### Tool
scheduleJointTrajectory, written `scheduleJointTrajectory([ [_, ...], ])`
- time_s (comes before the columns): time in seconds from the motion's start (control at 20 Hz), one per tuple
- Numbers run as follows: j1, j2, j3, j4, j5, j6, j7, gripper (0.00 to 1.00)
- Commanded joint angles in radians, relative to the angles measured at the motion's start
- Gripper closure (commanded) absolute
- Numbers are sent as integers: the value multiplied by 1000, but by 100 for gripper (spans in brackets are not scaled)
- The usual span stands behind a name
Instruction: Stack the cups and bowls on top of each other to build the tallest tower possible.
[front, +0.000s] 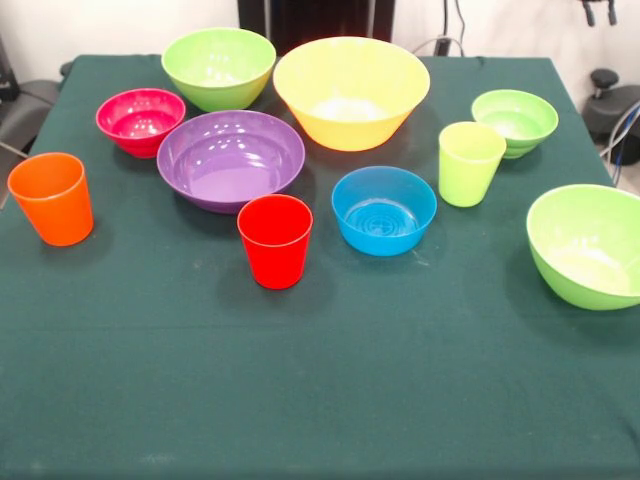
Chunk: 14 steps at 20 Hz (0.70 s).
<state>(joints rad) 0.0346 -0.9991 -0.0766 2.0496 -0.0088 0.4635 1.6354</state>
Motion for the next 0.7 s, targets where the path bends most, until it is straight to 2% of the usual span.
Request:
scheduleJointTrajectory([
  [0.05, -12, 86, 11, -36, -38, -57, 148, 0],
  [0.4, -22, 111, 20, -43, -21, -63, 146, 0],
  [0.7, -25, 134, 21, -39, -31, -116, 144, 0],
])
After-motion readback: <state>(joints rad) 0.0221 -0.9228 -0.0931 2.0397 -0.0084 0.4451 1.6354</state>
